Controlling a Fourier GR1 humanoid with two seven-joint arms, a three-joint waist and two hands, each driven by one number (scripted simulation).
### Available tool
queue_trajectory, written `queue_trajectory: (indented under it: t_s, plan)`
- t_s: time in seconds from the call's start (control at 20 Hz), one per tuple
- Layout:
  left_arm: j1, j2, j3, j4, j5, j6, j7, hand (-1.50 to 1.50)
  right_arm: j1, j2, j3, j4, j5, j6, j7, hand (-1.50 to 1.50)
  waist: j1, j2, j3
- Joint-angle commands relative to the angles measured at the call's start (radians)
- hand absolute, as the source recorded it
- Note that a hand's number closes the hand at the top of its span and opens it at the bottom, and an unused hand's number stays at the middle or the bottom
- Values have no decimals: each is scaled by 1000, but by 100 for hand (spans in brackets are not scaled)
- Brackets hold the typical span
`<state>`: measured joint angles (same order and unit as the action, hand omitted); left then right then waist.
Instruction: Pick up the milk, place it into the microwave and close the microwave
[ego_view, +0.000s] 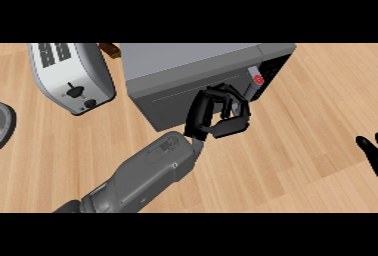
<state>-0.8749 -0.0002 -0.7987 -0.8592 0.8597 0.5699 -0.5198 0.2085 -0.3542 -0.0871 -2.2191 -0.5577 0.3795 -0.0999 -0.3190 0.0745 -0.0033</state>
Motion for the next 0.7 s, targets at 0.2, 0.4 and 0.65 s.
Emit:
queue_trajectory:
  t_s: [0.2, 0.4, 0.65]
  plan:
    - [-84, 0, 35, 84, 49, -20, -31, 150, -30, -19, -26, 0, -43, -10, 21, -150, -14, 16, 1]
    - [-81, 0, 31, 100, 68, -24, -49, 150, -32, -34, -41, -4, -61, -8, 32, -150, -24, 19, 2]
    - [-80, 0, 19, 104, 82, -29, -86, 150, -46, -56, -56, -19, -93, -12, 55, -150, -23, 16, 0]
